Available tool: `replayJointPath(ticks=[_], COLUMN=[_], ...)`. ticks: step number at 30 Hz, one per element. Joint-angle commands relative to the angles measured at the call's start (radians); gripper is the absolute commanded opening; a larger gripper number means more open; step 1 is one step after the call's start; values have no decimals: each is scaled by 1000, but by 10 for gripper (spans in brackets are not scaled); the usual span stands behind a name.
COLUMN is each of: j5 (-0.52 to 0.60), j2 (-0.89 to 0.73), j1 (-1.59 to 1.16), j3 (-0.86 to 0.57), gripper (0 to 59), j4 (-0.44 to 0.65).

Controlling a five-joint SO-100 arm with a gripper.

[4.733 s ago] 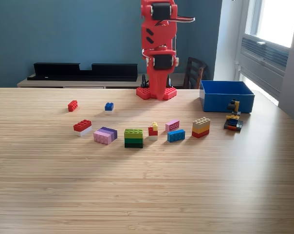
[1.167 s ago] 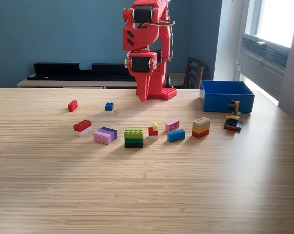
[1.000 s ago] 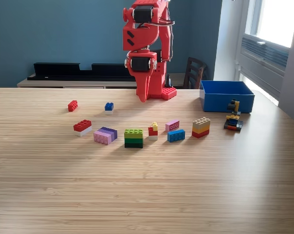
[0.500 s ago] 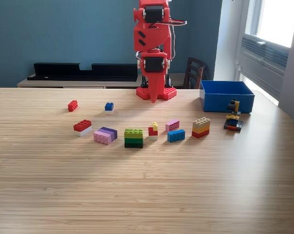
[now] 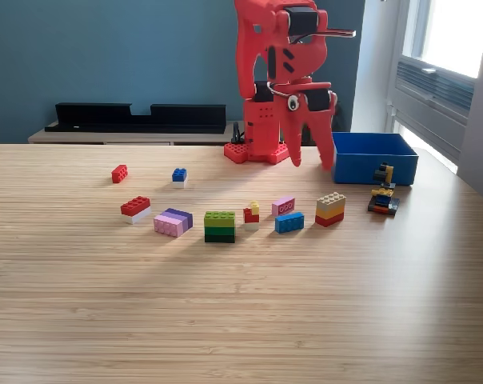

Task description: Grasp a lego block and put it in the bin.

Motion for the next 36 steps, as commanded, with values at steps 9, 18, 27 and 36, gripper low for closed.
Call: replayJointPath(ticks=[9, 18, 27, 36], j5=[-144, -146, -130, -95], j2=[35, -178, -419, -568], j1=[-282, -313, -307, -314], j3=[-107, -167, -278, -370], gripper=[470, 448, 438, 432], j4=[-77, -103, -129, -129])
